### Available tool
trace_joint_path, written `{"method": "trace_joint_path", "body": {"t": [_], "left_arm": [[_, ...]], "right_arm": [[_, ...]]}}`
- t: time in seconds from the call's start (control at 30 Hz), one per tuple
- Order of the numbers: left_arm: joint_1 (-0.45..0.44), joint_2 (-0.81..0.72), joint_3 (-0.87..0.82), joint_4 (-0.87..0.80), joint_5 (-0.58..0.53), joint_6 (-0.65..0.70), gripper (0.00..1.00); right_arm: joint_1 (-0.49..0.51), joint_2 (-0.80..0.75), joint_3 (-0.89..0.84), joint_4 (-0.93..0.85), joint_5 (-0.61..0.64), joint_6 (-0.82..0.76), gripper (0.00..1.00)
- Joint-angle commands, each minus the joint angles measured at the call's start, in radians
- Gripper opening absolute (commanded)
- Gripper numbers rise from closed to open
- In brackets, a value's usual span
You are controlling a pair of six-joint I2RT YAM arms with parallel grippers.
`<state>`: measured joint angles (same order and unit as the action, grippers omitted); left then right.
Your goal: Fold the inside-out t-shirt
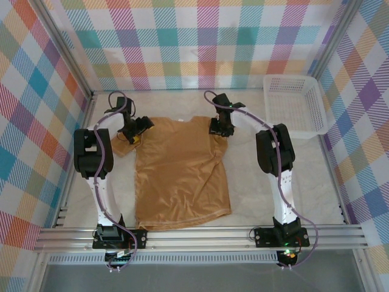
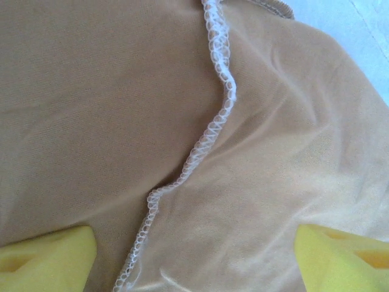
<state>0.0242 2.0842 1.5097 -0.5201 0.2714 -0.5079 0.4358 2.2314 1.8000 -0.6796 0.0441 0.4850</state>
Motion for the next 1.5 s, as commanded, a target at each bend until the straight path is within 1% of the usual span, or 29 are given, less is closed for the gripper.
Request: {"method": "trace_joint_path", "body": {"t": [0.0,0.1,0.13,0.23,0.37,0.53,0.57,0.6,0.63,0.67,0.7,0.73,0.8,0.83,0.93,0.97,1.0,1.1,1.13,1.2,1.3,1.37,1.47], "left_arm": [[0.022,0.034,-0.026,-0.022,0.007,-0.015,0.86],[0.030,0.037,-0.018,-0.037,-0.003,-0.012,0.86],[0.033,0.040,-0.014,-0.041,-0.003,-0.012,0.86],[0.040,0.041,-0.011,-0.047,-0.002,-0.011,0.86],[0.042,0.022,-0.017,-0.055,-0.014,-0.005,0.85],[0.022,-0.047,-0.050,-0.049,-0.046,-0.002,0.85],[0.015,-0.059,-0.050,-0.054,-0.057,0.001,0.85],[0.009,-0.071,-0.049,-0.062,-0.070,0.005,0.85],[0.005,-0.081,-0.046,-0.069,-0.083,0.010,0.85],[0.000,-0.093,-0.042,-0.081,-0.101,0.017,0.85],[-0.006,-0.111,-0.039,-0.095,-0.129,0.025,0.84],[-0.018,-0.134,-0.040,-0.110,-0.165,0.034,0.84],[-0.061,-0.197,-0.057,-0.127,-0.254,0.061,0.85],[-0.082,-0.222,-0.066,-0.132,-0.277,0.069,0.86],[-0.154,-0.292,-0.126,-0.124,-0.340,0.083,0.86],[-0.177,-0.314,-0.156,-0.109,-0.340,0.079,0.86],[-0.194,-0.326,-0.188,-0.081,-0.318,0.074,0.87],[-0.215,-0.321,-0.272,0.001,-0.220,0.027,0.87],[-0.214,-0.307,-0.289,0.024,-0.192,0.013,0.87],[-0.215,-0.259,-0.300,0.052,-0.154,-0.006,0.87],[-0.212,-0.166,-0.245,0.054,-0.150,-0.001,0.88],[-0.210,-0.085,-0.160,0.020,-0.171,0.020,0.89],[-0.210,0.059,0.009,-0.037,-0.212,0.051,0.89]], "right_arm": [[-0.014,0.021,0.058,-0.029,0.050,0.009,0.20],[-0.016,-0.003,0.084,-0.054,0.091,-0.013,0.01],[-0.018,-0.013,0.094,-0.062,0.103,-0.023,0.00],[-0.033,-0.025,0.151,-0.099,0.149,-0.064,0.00],[-0.099,-0.017,0.253,-0.124,0.193,-0.101,0.00],[-0.167,0.055,0.401,-0.131,0.224,-0.112,0.00],[-0.173,0.083,0.443,-0.150,0.238,-0.110,0.01],[-0.177,0.117,0.496,-0.189,0.253,-0.103,0.12],[-0.177,0.148,0.549,-0.237,0.271,-0.093,0.15],[-0.177,0.180,0.612,-0.300,0.295,-0.075,0.20],[-0.176,0.201,0.657,-0.359,0.320,-0.046,0.31],[-0.174,0.204,0.667,-0.386,0.321,-0.027,0.36],[-0.166,0.160,0.591,-0.373,0.297,-0.004,0.45],[-0.157,0.126,0.529,-0.345,0.266,-0.001,0.49],[-0.109,-0.011,0.264,-0.197,0.119,0.011,0.55],[-0.080,-0.055,0.170,-0.140,0.064,0.013,0.57],[-0.054,-0.091,0.092,-0.090,0.012,0.022,0.58],[0.003,-0.157,-0.115,0.040,-0.131,0.085,0.59],[0.012,-0.163,-0.159,0.058,-0.155,0.116,0.59],[0.018,-0.149,-0.215,0.073,-0.171,0.169,0.59],[0.000,-0.083,-0.198,0.048,-0.097,0.168,0.58],[-0.028,-0.028,-0.150,0.027,-0.069,0.161,0.58],[-0.081,0.052,-0.062,0.006,-0.060,0.155,0.58]]}}
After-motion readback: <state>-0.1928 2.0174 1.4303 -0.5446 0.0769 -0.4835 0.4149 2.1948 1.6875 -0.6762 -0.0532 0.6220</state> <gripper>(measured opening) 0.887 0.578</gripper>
